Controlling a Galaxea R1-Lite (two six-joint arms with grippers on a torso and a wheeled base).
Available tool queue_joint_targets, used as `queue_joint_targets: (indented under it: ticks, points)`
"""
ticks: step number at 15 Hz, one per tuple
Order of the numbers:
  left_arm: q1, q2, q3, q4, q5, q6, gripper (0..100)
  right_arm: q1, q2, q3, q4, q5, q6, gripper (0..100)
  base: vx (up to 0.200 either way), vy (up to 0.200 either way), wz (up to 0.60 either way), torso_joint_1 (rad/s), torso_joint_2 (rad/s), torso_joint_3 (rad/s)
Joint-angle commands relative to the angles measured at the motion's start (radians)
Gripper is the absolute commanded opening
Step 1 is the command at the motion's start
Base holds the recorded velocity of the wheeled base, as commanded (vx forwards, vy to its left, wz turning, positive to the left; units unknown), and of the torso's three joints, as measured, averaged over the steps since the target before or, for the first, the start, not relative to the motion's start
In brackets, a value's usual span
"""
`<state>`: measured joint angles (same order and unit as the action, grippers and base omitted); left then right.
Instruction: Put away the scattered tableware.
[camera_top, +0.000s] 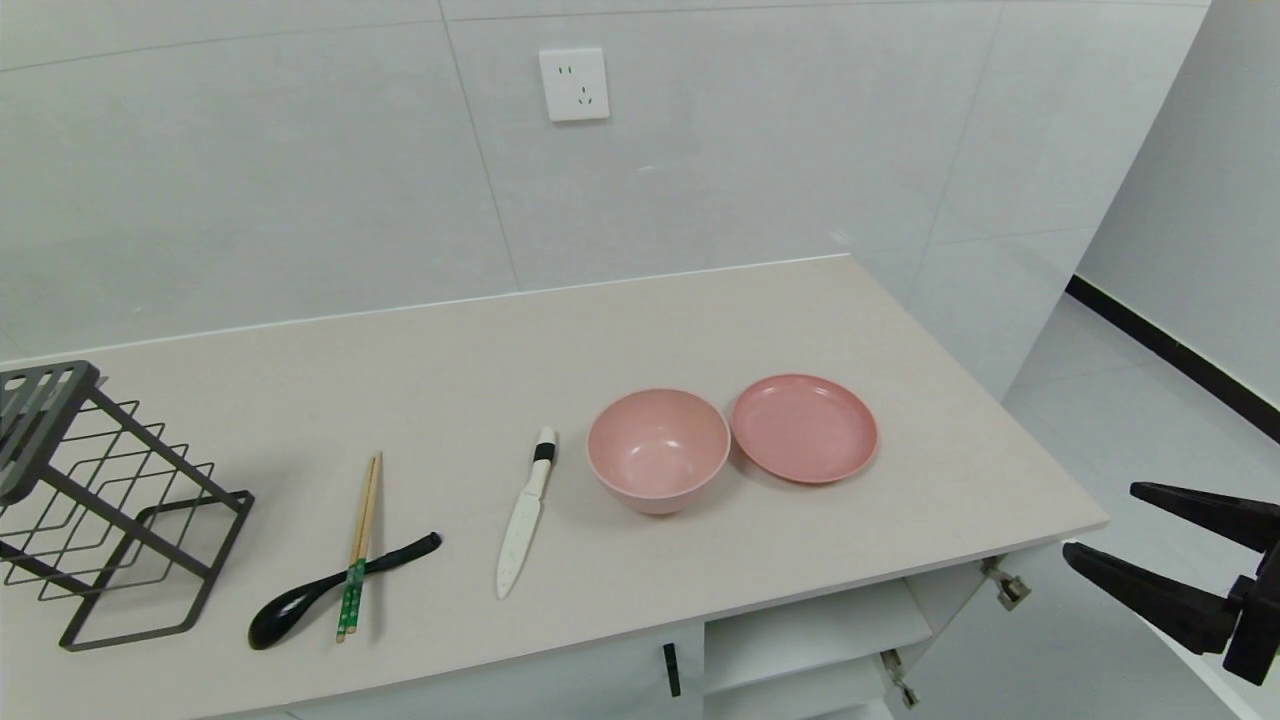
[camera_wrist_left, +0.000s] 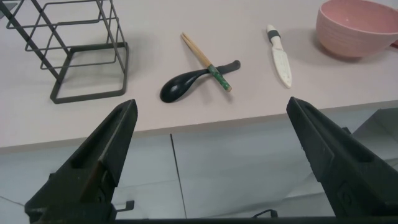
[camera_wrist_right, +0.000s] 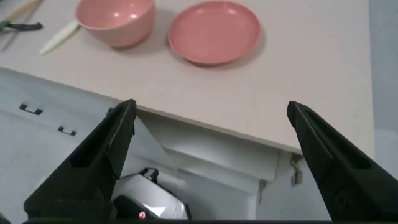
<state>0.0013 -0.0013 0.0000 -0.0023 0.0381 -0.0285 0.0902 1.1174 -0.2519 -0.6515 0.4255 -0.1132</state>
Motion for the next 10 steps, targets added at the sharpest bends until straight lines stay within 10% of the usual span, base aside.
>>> queue_joint_targets:
  ticks: [1,10]
  points:
    - [0.000,0.001,0.000,0.001,0.000,0.004,100,0.002,0.025,-0.067,0.087,-0.019,-0.002,100,0.000,0.000,0.00,0.000,0.00,0.000]
    - [0.000,0.001,0.000,0.001,0.002,0.007,100,0.108,0.234,-0.264,0.167,-0.111,0.000,100,0.000,0.000,0.00,0.000,0.00,0.000]
